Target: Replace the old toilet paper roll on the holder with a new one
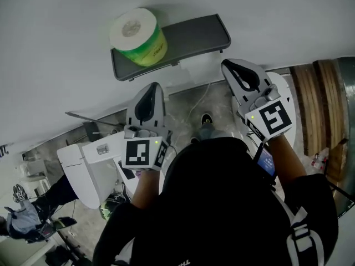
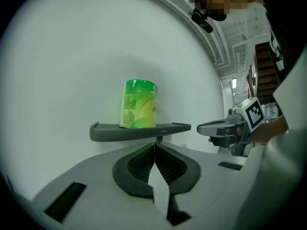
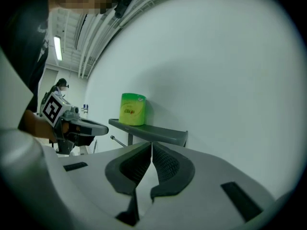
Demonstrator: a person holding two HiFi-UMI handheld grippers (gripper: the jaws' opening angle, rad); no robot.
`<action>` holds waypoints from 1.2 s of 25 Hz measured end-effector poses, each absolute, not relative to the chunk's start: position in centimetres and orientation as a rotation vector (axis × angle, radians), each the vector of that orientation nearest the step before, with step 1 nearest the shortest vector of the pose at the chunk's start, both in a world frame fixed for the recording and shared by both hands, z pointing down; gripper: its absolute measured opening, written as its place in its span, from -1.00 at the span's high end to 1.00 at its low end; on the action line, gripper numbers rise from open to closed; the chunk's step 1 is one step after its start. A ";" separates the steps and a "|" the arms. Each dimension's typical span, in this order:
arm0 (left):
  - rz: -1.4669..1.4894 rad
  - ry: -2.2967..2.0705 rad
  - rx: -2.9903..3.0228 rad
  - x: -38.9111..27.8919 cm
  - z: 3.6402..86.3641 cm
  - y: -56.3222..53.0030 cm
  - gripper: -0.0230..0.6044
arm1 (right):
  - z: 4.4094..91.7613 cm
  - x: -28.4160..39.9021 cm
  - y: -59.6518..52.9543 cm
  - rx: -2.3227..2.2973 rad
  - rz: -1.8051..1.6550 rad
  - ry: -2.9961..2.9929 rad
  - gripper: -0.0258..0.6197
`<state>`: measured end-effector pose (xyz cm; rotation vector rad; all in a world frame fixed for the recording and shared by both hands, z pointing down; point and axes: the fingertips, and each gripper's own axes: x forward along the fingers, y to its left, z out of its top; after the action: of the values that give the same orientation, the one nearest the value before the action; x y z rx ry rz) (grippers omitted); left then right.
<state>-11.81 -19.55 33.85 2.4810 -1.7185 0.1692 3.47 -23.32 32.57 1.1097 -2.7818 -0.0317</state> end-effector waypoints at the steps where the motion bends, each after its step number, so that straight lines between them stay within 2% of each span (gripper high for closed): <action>1: 0.178 -1.719 2.479 -11.6 34.0 -19.8 0.85 | 32.9 3.5 -23.5 1.072 -0.061 -2.770 0.86; 18: 0.206 -1.749 2.498 -9.9 33.9 -22.8 0.85 | 35.9 1.9 -24.8 0.718 -0.295 -2.601 0.83; 19: 0.209 -1.742 2.502 -9.9 33.9 -22.8 0.85 | 36.1 1.7 -24.7 0.695 -0.312 -2.579 0.80; 22: 0.212 -1.725 2.486 -10.1 34.3 -23.2 0.85 | 37.7 0.6 -24.2 0.572 -0.373 -2.478 0.41; 23: 0.209 -1.723 2.479 -10.4 34.5 -23.3 0.85 | 38.4 0.2 -24.0 0.541 -0.405 -2.440 0.34; 30: 0.199 -1.740 2.484 -10.8 34.7 -23.6 0.85 | 42.0 -1.7 -25.4 0.491 -0.857 -2.027 0.17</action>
<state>-10.79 -23.63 34.68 2.4836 -1.7404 0.1992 -1.71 -25.45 42.05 0.4906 -2.0274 -0.8567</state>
